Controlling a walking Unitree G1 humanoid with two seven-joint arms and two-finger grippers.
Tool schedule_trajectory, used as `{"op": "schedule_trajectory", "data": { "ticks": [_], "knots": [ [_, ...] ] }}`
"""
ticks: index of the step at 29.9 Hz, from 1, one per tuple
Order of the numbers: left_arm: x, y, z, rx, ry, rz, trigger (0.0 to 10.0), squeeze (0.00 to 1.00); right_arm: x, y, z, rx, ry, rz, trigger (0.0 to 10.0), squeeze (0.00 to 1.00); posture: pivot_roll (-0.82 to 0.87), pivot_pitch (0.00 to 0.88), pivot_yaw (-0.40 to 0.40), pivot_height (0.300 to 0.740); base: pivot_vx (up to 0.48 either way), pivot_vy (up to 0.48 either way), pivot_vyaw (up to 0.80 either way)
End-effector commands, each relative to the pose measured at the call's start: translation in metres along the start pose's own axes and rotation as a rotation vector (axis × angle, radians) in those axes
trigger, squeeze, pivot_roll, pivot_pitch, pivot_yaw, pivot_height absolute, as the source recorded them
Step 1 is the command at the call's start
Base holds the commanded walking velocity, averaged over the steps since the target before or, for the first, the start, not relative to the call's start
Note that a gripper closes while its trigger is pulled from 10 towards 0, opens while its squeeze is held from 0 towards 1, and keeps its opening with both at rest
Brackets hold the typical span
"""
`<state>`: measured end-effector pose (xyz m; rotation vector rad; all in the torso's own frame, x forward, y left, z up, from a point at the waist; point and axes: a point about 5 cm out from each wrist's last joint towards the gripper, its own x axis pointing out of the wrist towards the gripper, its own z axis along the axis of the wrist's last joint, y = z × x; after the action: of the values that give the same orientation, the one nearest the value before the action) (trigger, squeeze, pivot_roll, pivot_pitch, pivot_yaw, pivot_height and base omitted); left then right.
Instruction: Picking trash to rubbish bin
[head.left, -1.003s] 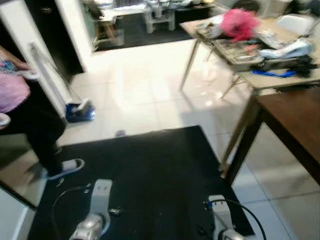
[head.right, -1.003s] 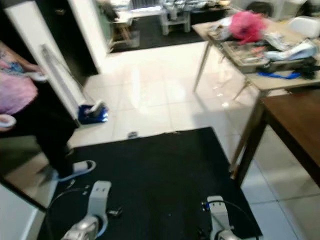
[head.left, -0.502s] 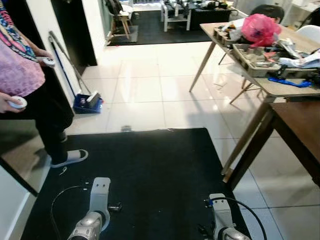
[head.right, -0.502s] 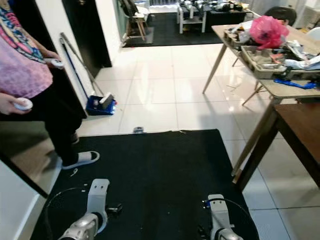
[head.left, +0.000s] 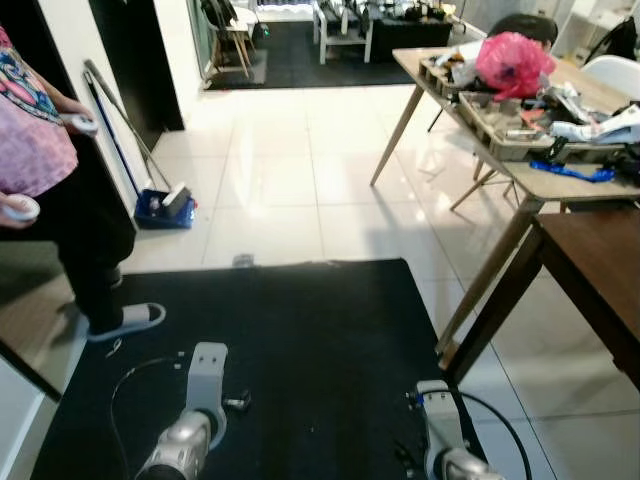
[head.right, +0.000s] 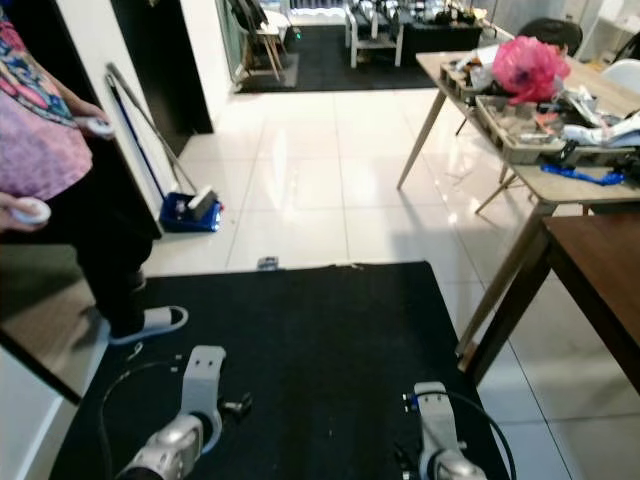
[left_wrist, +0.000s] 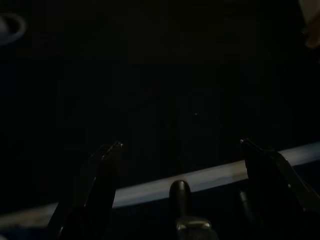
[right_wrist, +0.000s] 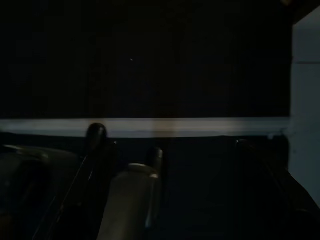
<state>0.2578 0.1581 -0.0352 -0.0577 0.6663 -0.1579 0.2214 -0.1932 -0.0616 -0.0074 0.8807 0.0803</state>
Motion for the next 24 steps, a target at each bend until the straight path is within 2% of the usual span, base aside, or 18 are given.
{"op": "schedule_trajectory", "data": {
  "ticks": [1,24],
  "knots": [
    [-0.0001,-0.0017,-0.001,0.02,-0.002,-0.005,10.0,0.0,-0.0007,-0.0006,-0.0046,0.012,0.015,-0.003,10.0,0.0,-0.07,0.072,0.022,0.74,0.386,0.0,0.0],
    [-0.0042,0.0035,-0.0108,0.026,0.022,-0.002,10.0,0.0,-0.0012,0.0,-0.0075,0.006,0.018,0.004,10.0,0.0,-0.07,0.088,0.024,0.74,0.377,0.0,0.0]
  ]
}}
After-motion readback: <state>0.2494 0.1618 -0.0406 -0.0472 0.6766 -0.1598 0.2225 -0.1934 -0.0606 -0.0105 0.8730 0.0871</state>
